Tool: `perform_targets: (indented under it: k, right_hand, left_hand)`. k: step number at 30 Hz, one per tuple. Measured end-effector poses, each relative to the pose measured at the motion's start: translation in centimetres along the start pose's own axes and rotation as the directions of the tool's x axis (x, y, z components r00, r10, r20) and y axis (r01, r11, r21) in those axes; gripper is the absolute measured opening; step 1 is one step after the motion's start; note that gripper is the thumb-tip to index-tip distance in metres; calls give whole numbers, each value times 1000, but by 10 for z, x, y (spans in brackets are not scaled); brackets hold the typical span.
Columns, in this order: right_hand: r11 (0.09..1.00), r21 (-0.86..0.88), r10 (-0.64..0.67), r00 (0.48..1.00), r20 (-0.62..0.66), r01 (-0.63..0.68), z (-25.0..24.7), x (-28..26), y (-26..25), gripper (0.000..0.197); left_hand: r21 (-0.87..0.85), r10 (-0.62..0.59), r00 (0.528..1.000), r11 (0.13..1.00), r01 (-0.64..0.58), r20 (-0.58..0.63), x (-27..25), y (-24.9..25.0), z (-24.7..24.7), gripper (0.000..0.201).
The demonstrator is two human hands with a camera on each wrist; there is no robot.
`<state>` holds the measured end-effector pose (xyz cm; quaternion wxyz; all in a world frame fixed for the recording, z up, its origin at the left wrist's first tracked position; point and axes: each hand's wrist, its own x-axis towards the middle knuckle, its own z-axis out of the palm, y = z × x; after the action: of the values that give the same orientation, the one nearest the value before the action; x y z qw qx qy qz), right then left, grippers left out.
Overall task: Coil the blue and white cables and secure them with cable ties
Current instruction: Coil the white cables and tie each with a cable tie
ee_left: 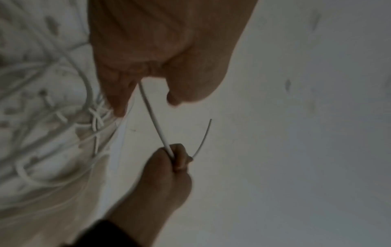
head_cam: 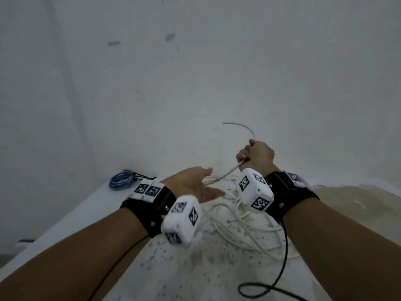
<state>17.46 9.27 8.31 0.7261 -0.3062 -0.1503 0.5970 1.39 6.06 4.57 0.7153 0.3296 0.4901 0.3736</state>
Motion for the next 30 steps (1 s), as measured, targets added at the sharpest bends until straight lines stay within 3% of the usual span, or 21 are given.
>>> perform_targets:
  k: [1,3,5,8,9,11,14,19,21,24,28,30]
  right_hand:
    - [1000,-22,16,1000,25,-15,3,-4,8,28]
    - [989,-144,57,995,85,-44,1,-8,19,26]
    - [943,-330,95,987,132,-47,-4,-11,27,25]
    - [870,-494,80,985,150,5,-11,-9,33,27]
    - [850,-525,53,986,156,37,-12,-7,34,27]
    - [819,-560,-5,978,206,122,-11,-4,36,27]
    - [781,-572,-38,932,360,253,0,-10,43,29]
    - [696,-587,-13,824,566,415,32,-35,66,26]
    - [605,-649,27,803,596,461,39,-37,73,17]
    - [489,-714,78,790,608,501,42,-32,77,19]
    - [536,-697,-88,853,515,476,41,-19,68,20]
    - [613,-675,-76,880,468,412,35,-14,64,17]
  left_hand:
    - [-160,73,995,984,-83,-65,2,4,-7,32]
    - [-228,219,946,934,-274,-241,2,17,-19,12]
    - [-230,282,876,892,-390,-391,-4,26,-31,21]
    - [56,409,776,897,-438,-479,-2,32,-49,21]
    - [223,492,741,870,-440,-456,-1,32,-54,23]
    - [520,672,654,719,-462,-348,3,31,-68,25]
    - [674,801,546,546,-498,-245,1,30,-80,20]
    - [858,911,412,232,-458,-26,-9,28,-67,23]
    - [850,914,402,168,-499,56,-16,31,-63,22]
    - [803,892,439,183,-568,107,-21,35,-64,19]
    - [718,860,511,350,-602,9,-18,31,-67,9]
    - [660,841,540,412,-629,-11,-16,27,-68,14]
